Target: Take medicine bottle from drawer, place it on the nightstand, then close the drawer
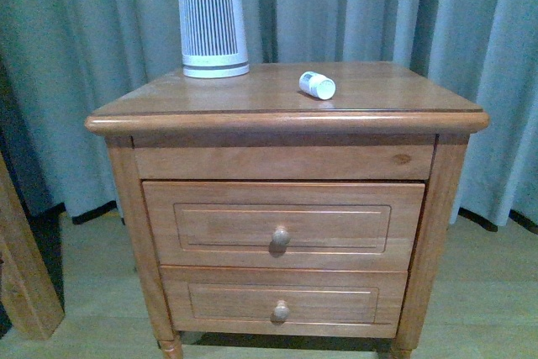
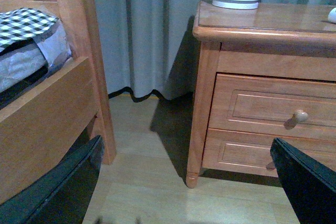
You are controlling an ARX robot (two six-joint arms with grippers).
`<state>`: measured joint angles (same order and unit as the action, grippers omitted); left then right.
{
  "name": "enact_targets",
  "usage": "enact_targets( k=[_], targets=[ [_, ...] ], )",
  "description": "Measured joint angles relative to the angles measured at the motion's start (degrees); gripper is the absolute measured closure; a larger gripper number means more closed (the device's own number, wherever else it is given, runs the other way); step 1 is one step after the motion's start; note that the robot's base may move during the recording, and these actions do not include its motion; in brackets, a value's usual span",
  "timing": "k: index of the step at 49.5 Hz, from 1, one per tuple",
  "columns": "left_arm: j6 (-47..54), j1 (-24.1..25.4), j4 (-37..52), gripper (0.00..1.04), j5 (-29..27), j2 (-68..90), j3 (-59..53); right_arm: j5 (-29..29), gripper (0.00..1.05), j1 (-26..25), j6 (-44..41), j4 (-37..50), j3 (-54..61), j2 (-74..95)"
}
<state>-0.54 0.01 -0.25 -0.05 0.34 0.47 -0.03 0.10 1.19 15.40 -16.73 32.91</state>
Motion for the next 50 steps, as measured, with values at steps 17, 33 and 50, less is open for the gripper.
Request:
enact_targets(
  k=[17, 33, 50],
  targets=[
    [0.0, 0.0, 0.0, 0.06, 0.0, 0.0, 0.0, 0.0, 1.01, 0.0, -0.8, 1.0, 7.9, -7.1],
    [0.0, 0.0, 0.0, 0.06, 0.0, 0.0, 0.0, 0.0, 1.01, 0.0, -0.8, -0.6, 12.0, -13.2],
    [0.0, 0.0, 0.0, 0.06, 0.0, 0.0, 0.0, 0.0, 1.01, 0.0, -0.8, -4.0, 14.5, -19.1]
  ],
)
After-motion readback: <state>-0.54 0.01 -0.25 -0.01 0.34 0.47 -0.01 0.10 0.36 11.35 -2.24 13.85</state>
